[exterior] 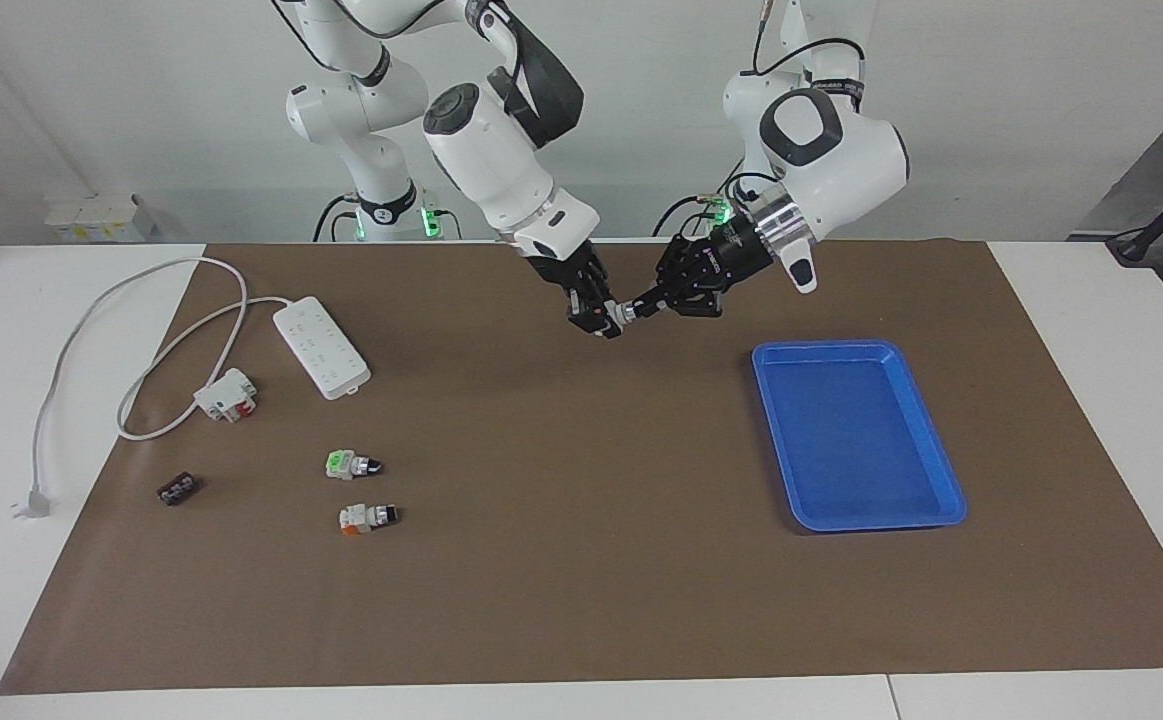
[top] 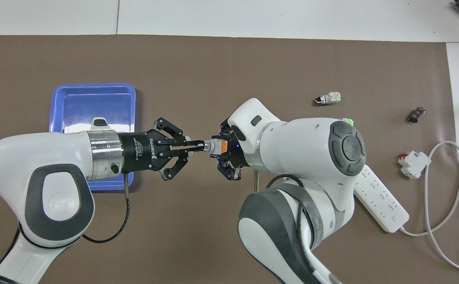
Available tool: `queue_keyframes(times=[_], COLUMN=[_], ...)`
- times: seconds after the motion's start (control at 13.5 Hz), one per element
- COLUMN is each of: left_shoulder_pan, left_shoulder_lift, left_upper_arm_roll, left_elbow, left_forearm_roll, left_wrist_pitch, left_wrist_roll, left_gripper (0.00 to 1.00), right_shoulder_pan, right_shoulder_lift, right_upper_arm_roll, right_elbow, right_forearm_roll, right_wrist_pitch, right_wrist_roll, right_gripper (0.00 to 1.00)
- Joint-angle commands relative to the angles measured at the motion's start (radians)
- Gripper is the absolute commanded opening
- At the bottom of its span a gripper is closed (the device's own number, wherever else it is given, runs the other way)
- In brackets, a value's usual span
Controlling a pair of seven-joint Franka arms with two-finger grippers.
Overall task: Turn and place switch with both arms
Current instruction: 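Close the left gripper on the switch held by the right gripper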
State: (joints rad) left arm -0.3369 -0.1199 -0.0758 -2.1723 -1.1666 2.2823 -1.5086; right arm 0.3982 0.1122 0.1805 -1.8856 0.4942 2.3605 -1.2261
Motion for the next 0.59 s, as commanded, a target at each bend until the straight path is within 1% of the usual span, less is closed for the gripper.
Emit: queue_keyframes(times=[0.0,0.3,0.37,0.45,0.52], left_shoulder_pan=[-0.013,-0.011,-0.013,-0.013,-0.014], left_shoulder_lift=[0.040,0.042,0.043,0.043,0.045], left_upper_arm_roll=[0.011,0.011,0.011,0.011,0.011], left_elbow=[0.037,0.037,0.035,0.034,0.035], left_forearm_roll=[-0.015,-0.015,-0.015,-0.015,-0.015], left_wrist_pitch=[0.143,0.167,0.181,0.206,0.215], left_wrist_roll=[-0.061,-0.148,-0.186,-0.224,-0.254], left_gripper=[0.00,0.00,0.00,0.00,0.00], right_shoulder_pan=[0.024,0.024,0.024,0.024,0.022], right_shoulder_lift=[-0.042,-0.042,-0.042,-0.042,-0.042], right_upper_arm_roll=[0.033,0.033,0.033,0.033,0.033], right_elbow=[-0.032,-0.032,-0.032,-0.035,-0.035], right_forearm_roll=[0.018,0.018,0.018,0.018,0.018], right_wrist_pitch=[-0.067,-0.067,-0.067,-0.064,-0.063], right_wrist_roll=[0.025,0.023,0.023,0.028,0.030], right_gripper=[0.00,0.00,0.26,0.97,1.00])
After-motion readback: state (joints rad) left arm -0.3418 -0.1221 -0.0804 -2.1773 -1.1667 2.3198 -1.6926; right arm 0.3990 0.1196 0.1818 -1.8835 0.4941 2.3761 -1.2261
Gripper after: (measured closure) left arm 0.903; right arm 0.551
